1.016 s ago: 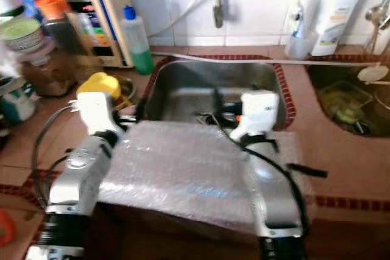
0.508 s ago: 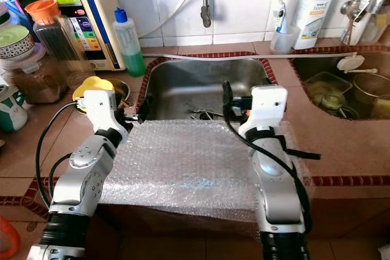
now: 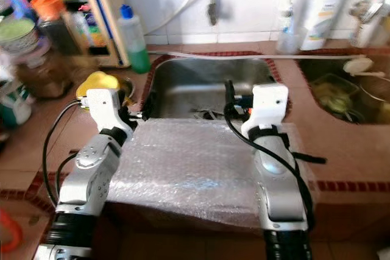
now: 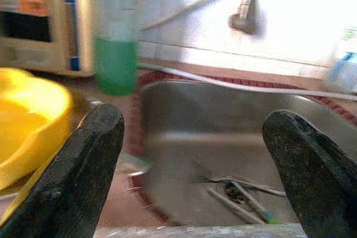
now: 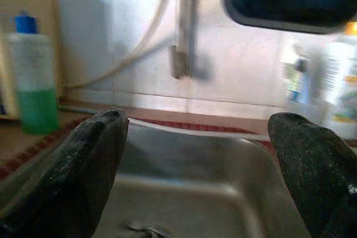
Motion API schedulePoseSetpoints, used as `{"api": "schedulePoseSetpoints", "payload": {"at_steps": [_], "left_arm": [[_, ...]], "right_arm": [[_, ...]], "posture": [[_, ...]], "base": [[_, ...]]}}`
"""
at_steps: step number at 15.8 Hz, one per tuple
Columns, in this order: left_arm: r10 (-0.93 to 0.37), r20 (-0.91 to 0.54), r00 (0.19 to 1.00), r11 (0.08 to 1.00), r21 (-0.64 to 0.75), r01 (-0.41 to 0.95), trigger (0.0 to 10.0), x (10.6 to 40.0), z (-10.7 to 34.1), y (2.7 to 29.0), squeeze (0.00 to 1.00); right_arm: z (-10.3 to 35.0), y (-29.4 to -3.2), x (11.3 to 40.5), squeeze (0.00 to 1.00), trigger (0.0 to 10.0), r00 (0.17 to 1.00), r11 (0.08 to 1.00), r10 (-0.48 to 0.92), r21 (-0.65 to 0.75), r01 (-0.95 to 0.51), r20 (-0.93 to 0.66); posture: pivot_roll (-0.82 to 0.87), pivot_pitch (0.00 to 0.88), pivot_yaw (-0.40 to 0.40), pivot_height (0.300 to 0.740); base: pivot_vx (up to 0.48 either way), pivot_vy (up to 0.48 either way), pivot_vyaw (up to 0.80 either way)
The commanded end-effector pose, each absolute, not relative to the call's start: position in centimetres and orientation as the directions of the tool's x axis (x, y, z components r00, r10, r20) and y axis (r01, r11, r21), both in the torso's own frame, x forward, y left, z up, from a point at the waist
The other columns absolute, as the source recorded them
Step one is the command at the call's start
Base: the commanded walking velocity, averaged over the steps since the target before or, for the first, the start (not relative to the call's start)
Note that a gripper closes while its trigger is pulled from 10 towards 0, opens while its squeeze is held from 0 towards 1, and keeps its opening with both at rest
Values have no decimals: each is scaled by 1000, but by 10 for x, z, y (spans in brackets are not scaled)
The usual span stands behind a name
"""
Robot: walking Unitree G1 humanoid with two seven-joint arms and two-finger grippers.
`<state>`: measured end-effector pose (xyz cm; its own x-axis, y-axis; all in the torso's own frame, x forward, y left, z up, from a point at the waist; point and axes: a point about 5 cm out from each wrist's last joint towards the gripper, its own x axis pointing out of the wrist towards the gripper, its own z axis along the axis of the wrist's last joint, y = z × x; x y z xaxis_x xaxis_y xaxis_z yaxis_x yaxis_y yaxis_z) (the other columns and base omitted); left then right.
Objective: Kitchen organization
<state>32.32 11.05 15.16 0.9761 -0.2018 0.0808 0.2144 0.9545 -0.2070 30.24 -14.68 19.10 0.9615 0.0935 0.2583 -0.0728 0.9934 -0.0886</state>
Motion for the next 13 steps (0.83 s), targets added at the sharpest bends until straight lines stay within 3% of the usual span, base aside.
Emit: {"api": "schedulePoseSetpoints", "payload": {"at_steps": [1, 10, 13], "left_arm": [[-169, 96, 981, 954, -233, 187, 10000, 324, 153, 111, 0], [-141, 137, 980, 953, -249, 172, 10000, 329, 156, 103, 0], [-147, 159, 976, 954, -240, 183, 10000, 335, 163, 102, 0]], "right_arm": [[195, -144, 306, 0, 10000, 957, 990, 121, -100, -97, 263], [204, -139, 316, 0, 10000, 952, 979, 179, -143, -146, 249], [201, -135, 318, 0, 10000, 955, 976, 189, -152, -157, 230]], "posture": [[-23, 11, 16, 740], [-29, 0, -119, 740], [-36, 0, -115, 740]], "base": [[0, 0, 469], [0, 0, 0], [0, 0, 0]]}}
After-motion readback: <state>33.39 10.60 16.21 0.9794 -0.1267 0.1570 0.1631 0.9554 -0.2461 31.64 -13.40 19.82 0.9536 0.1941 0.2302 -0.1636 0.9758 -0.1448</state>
